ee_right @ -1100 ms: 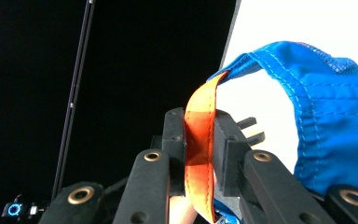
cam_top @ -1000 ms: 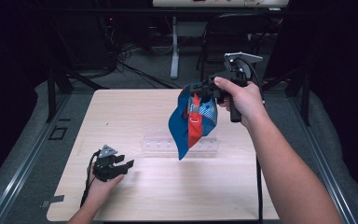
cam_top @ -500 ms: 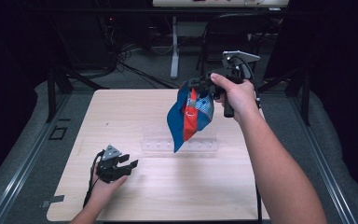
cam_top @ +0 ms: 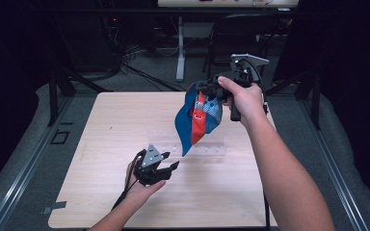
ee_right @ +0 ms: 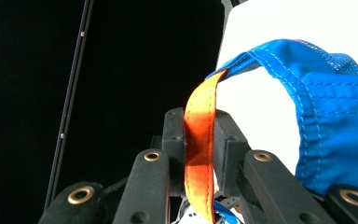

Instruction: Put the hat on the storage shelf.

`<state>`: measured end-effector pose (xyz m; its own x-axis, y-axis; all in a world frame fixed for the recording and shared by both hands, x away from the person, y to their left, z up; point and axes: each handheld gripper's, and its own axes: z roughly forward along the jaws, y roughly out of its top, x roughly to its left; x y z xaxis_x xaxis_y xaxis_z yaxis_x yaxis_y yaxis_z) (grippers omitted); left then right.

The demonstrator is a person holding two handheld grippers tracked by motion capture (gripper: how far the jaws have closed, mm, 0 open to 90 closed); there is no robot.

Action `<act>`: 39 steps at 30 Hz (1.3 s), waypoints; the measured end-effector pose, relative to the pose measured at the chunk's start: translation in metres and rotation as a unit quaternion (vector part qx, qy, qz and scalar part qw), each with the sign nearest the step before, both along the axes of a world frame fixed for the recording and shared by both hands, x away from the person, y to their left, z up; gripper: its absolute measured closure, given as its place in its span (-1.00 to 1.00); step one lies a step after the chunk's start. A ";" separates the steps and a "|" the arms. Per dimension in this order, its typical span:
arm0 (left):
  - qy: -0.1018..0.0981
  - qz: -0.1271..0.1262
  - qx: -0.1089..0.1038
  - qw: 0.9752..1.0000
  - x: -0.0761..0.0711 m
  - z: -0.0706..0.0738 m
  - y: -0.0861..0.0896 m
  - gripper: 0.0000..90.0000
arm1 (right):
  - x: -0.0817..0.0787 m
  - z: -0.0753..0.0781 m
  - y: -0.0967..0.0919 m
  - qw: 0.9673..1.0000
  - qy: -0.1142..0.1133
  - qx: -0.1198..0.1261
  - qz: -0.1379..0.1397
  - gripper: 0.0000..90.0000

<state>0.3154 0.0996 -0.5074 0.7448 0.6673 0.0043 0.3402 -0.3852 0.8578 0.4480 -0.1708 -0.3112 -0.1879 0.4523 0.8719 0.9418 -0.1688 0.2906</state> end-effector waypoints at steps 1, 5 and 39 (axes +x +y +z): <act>-0.003 -0.001 -0.001 1.000 0.001 0.001 -0.003 0.14 | 0.000 0.000 0.000 1.000 -0.001 -0.001 0.001 0.72; -0.001 0.003 0.003 1.000 0.006 0.004 -0.017 0.24 | 0.000 0.000 -0.001 1.000 -0.001 -0.001 0.001 0.72; 0.005 0.035 0.016 0.999 0.025 -0.012 -0.017 0.90 | 0.001 -0.009 0.006 1.000 0.006 -0.014 0.014 0.72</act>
